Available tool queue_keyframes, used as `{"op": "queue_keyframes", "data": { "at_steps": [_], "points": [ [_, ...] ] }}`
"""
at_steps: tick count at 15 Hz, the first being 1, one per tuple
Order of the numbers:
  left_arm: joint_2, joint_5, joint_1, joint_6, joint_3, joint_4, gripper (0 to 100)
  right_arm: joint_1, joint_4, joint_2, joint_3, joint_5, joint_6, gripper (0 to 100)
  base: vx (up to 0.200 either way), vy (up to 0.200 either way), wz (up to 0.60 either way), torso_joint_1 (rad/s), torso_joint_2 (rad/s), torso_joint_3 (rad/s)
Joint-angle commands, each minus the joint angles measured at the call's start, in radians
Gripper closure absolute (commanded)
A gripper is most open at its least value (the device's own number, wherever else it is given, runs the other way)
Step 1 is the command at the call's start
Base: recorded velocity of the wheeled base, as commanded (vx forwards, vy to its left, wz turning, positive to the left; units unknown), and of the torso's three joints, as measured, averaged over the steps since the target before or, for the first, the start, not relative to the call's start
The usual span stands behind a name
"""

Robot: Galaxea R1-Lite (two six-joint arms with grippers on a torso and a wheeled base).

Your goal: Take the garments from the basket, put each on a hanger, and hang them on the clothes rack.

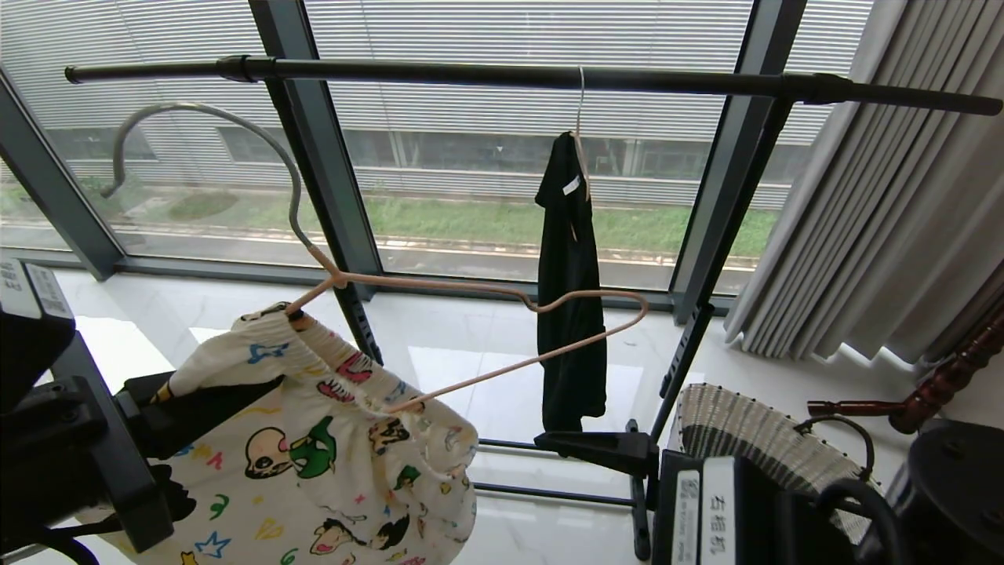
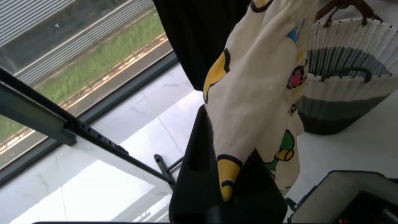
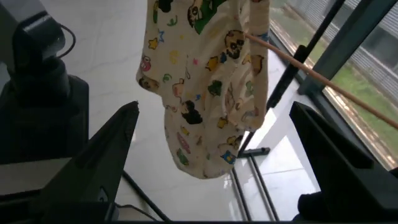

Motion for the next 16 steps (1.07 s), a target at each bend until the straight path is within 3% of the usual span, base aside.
{"op": "queue_keyframes", "data": {
  "at_steps": [1, 2, 4, 7, 14, 16],
  "points": [
    [0.000, 0.000, 0.001, -0.002, -0.029, 0.001, 100, -0.027, -0.002, 0.128, -0.110, -0.097, 0.094, 0, 0.000, 0.000, 0.00, 0.000, 0.00, 0.000],
    [-0.003, 0.000, -0.002, 0.000, -0.029, 0.001, 100, -0.053, -0.003, 0.183, -0.182, -0.179, 0.147, 0, 0.000, 0.000, 0.00, 0.000, 0.00, 0.000],
    [-0.006, 0.000, -0.012, 0.000, -0.031, 0.001, 100, -0.096, -0.003, 0.261, -0.286, -0.245, 0.200, 0, 0.000, 0.000, 0.00, 0.000, 0.00, 0.000],
    [-0.006, 0.000, -0.017, 0.000, -0.040, 0.001, 100, -0.121, -0.003, 0.306, -0.299, -0.249, 0.202, 0, 0.000, 0.000, 0.00, 0.000, 0.00, 0.000],
    [-0.006, 0.017, -0.019, 0.000, -0.040, 0.001, 100, -0.079, -0.005, 0.326, -0.291, -0.249, 0.194, 0, 0.000, 0.000, 0.00, 0.000, 0.00, 0.000],
    [-0.009, 0.017, -0.022, 0.000, -0.046, 0.001, 100, -0.081, -0.005, 0.366, -0.265, -0.295, 0.157, 0, 0.000, 0.000, 0.00, 0.000, 0.00, 0.000]
  ]
}}
